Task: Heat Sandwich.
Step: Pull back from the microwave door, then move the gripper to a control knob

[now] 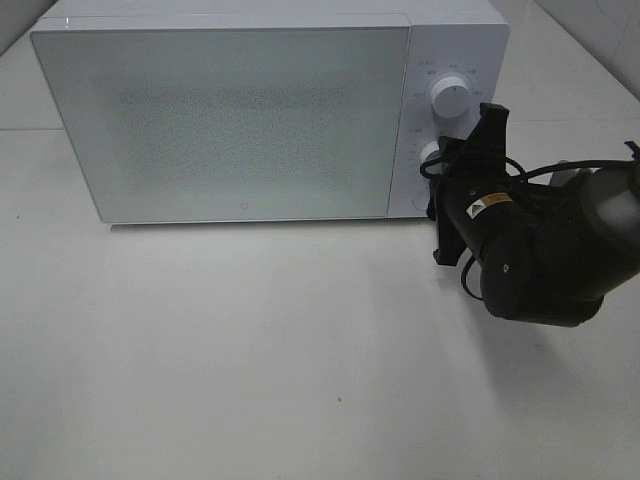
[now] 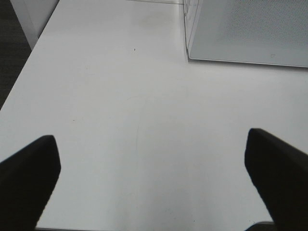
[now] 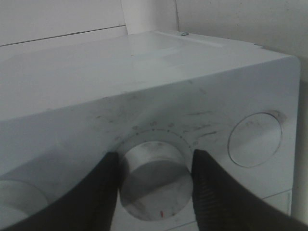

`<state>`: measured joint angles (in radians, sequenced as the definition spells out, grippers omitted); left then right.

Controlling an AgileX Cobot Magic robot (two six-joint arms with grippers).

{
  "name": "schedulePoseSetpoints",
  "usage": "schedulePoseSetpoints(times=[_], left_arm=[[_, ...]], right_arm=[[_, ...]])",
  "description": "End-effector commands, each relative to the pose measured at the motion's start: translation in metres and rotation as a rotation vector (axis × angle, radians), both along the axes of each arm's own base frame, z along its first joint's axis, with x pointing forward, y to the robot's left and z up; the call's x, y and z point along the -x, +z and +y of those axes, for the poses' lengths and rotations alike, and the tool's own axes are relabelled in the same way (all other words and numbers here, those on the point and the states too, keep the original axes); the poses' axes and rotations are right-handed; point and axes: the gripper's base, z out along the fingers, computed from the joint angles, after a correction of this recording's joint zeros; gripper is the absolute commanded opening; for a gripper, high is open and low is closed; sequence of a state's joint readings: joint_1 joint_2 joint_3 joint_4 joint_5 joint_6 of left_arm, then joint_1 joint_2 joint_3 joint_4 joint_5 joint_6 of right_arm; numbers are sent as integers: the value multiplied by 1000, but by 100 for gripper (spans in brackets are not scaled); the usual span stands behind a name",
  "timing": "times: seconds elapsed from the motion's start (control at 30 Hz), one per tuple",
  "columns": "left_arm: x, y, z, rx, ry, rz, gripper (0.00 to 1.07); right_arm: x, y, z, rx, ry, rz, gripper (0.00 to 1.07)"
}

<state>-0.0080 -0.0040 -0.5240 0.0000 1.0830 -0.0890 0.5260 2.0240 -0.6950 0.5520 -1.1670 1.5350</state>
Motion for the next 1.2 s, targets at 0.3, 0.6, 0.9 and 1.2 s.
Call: schedulePoseSetpoints(times=[0.3, 0.6, 0.9, 1.2], left_arm=[[2, 0, 0, 4, 5, -25, 100], [2, 0, 0, 4, 5, -25, 100], [2, 0, 0, 4, 5, -25, 100], [2, 0, 0, 4, 5, -25, 100]], right_arm=[[-4, 18, 0, 3, -5, -160, 18], [-4, 18, 0, 8, -6, -162, 41], [-4, 18, 0, 81, 3, -165, 77], [3, 13, -1, 104, 40, -141, 76]])
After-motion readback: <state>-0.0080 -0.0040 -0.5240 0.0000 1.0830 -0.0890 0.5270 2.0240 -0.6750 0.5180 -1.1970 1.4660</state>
